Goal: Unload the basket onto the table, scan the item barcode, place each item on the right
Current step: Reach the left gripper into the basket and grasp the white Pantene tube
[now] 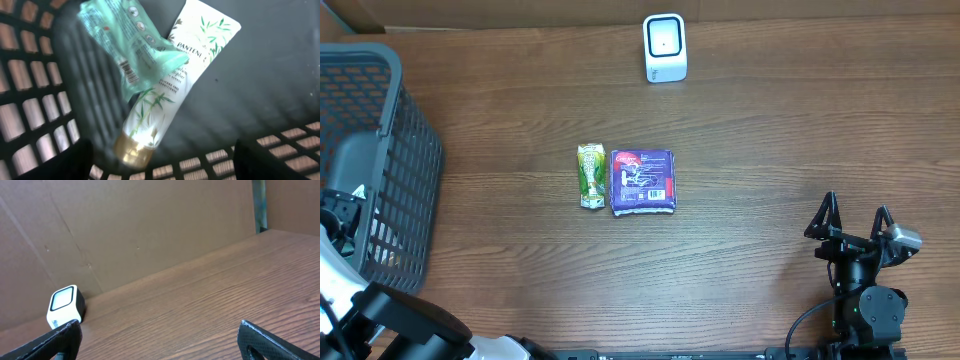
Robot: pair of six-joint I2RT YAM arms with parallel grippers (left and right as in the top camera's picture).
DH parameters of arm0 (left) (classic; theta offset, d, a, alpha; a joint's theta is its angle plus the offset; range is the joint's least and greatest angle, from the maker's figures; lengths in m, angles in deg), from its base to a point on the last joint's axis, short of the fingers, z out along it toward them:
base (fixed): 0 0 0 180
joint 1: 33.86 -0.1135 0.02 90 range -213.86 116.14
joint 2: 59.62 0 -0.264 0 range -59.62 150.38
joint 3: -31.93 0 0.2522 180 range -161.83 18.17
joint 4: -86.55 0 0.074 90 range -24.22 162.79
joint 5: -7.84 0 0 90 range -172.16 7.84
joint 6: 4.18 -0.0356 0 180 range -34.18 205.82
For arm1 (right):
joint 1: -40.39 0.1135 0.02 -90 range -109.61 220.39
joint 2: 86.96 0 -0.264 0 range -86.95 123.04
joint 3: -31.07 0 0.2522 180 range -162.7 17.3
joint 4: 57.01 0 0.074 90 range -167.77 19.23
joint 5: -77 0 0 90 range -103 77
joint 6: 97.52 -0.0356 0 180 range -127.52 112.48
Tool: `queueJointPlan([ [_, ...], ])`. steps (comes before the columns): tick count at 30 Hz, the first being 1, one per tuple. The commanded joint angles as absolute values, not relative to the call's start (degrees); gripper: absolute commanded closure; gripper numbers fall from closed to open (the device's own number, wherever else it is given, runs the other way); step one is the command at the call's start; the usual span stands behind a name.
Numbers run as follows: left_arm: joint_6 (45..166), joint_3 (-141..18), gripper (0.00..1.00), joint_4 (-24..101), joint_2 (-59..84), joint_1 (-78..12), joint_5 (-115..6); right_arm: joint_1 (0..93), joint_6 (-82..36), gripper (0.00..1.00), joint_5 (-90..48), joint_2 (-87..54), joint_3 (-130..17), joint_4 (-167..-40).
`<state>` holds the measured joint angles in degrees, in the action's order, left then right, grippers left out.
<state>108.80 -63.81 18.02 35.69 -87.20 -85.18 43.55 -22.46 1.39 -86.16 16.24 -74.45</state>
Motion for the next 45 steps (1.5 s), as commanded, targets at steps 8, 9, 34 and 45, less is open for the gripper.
queueJointPlan([
  [8,106.5,-62.1,0.20,21.2,42.3,-87.2,-85.1,44.0,-22.0,0.00,2.0,-86.8,16.8,-74.1],
  [9,106.6,-62.1,0.21,21.2,43.7,-87.2,-85.1,44.0,-22.0,0.00,2.0,-86.8,16.8,-74.1],
  [34,105.3,-85.1,0.96,6.0,51.7,-84.8,-83.6,44.0,-22.1,0.00,2.0,-86.8,16.8,-74.1],
  [45,99.2,-118.3,0.96,-9.4,45.6,-72.1,-83.5,44.0,-22.1,0.00,2.0,-86.8,16.8,-74.1],
])
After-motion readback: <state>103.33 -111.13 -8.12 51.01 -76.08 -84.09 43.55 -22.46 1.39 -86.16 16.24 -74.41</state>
